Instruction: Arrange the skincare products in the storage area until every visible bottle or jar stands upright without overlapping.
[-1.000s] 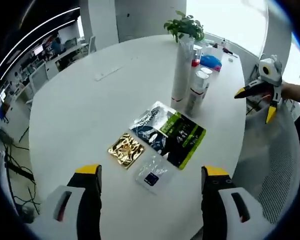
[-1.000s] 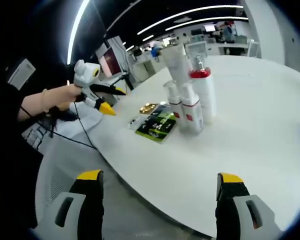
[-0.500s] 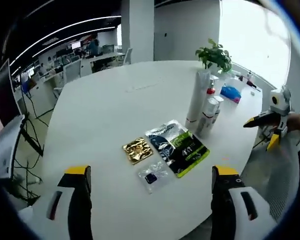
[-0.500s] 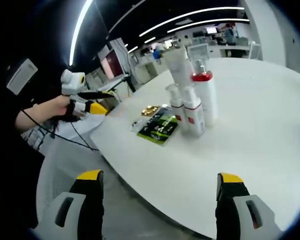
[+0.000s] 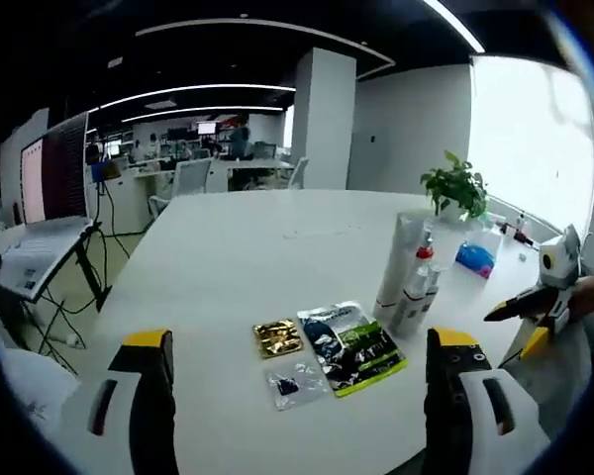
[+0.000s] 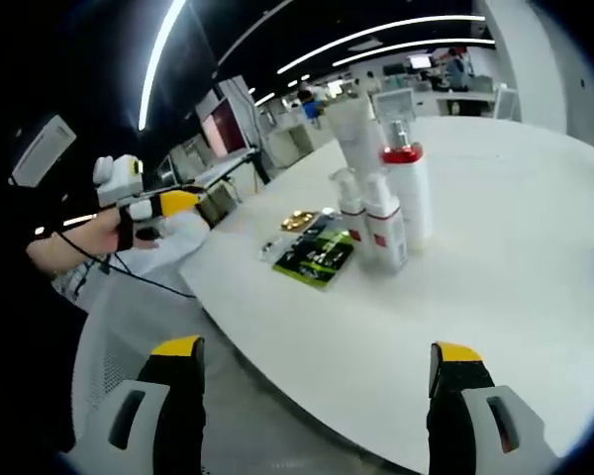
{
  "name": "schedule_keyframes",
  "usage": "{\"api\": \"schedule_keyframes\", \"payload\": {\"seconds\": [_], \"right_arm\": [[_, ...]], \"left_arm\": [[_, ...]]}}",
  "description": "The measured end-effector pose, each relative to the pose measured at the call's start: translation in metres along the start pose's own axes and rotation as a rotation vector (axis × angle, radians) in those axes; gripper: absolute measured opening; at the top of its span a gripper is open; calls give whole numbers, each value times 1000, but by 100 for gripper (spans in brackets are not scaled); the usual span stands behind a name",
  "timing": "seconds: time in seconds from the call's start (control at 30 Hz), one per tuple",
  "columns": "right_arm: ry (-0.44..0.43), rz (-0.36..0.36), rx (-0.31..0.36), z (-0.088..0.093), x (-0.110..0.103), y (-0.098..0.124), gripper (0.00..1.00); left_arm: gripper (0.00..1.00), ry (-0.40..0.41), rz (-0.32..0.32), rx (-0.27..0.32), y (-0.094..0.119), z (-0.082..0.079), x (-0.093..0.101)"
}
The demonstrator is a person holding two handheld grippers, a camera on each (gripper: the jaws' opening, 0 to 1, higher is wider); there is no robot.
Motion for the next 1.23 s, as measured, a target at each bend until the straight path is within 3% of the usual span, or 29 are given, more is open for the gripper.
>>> {"api": "schedule_keyframes", "payload": {"seconds": [0.2, 0.67, 0.77, 0.97, 1.23], "right_arm": [[5, 7, 4, 0, 1, 1, 99], [3, 13, 16, -1, -1, 2, 99], [4, 12, 13, -1, 1, 1, 99], [5, 13, 20, -1, -1, 3, 99], [3, 19, 24, -1, 1, 2, 99]], "left_arm": [[97, -45, -22, -5, 2, 6, 1], [92, -43, -14, -53, 5, 32, 11], [91, -76, -17, -22, 4, 29, 11], [91, -100, -19, -23, 4, 31, 11], [91, -45, -51, -11, 3, 32, 4]]}}
Point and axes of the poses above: the point that each gripper's makers call its tool centre point, and the gripper's own axes: y roughly backward along the fingers, x roughly to its right, z roughly out of its underside, the point moved 6 cm from there along y, roughly backward along the fingers, and after that the axes turned 3 degrees about -x, right-handed, at the moved point
